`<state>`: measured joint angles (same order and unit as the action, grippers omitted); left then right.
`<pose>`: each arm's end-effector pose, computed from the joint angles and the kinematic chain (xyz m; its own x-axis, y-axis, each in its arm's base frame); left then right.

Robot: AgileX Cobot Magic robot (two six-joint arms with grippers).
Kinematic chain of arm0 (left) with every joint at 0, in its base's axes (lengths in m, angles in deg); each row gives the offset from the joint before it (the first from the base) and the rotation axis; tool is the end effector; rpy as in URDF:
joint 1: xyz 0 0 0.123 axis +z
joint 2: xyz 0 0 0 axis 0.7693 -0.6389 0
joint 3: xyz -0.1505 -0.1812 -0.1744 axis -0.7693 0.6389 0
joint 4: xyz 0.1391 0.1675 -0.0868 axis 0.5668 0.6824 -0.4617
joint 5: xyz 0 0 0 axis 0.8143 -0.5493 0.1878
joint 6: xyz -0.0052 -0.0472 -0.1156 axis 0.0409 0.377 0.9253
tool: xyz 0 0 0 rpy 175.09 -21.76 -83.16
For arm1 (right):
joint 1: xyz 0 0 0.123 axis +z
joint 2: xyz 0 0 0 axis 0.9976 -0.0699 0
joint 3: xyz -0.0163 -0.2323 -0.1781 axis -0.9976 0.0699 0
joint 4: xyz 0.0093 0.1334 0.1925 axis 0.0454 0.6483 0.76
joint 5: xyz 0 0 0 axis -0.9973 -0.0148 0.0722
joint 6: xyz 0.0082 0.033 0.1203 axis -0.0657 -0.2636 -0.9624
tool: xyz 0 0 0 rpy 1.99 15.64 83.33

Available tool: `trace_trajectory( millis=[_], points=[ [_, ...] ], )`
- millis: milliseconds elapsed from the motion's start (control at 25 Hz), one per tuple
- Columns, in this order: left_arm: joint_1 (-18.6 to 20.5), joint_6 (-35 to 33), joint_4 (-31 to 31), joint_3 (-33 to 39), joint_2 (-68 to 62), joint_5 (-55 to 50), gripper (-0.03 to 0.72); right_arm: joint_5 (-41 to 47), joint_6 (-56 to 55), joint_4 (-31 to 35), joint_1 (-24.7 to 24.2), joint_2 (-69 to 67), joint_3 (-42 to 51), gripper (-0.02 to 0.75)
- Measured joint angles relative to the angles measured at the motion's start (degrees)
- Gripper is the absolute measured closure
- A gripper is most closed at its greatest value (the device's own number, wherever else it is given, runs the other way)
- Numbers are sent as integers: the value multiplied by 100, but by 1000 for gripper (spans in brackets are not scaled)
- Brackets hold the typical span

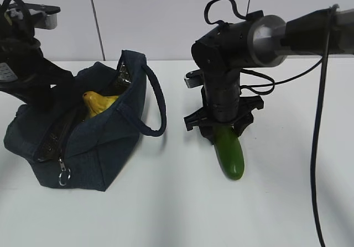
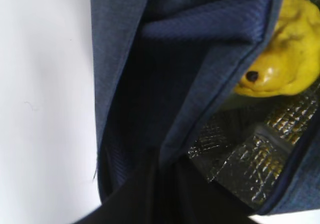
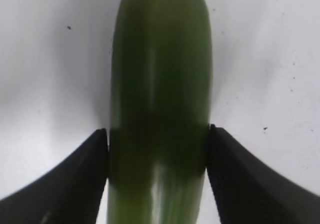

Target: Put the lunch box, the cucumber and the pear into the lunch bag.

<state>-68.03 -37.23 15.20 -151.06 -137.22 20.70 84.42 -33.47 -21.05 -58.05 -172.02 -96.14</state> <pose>0.3064 -0.0920 0.2585 -0.9322 0.2417 -0.2696 0.2429 0.9696 0.0293 0.3980 0.1804 0.1275 -0.9715 -0.1830 -0.1507 -0.1550 0.9714 -0.1799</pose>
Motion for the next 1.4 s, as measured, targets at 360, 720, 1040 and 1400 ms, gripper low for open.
trace_trajectory(
  millis=[360,720,1040,1400],
  points=[
    [0,0,0,0,0,6,687,0,13,-14,-4,0,-6,328],
    [0,0,0,0,0,10,687,162,124,-51,-17,73,-22,330],
    [0,0,0,0,0,10,687,162,239,-179,-17,722,-22,330],
    [0,0,0,0,0,49,687,-233,500,93,-17,1704,-22,331]
  ],
)
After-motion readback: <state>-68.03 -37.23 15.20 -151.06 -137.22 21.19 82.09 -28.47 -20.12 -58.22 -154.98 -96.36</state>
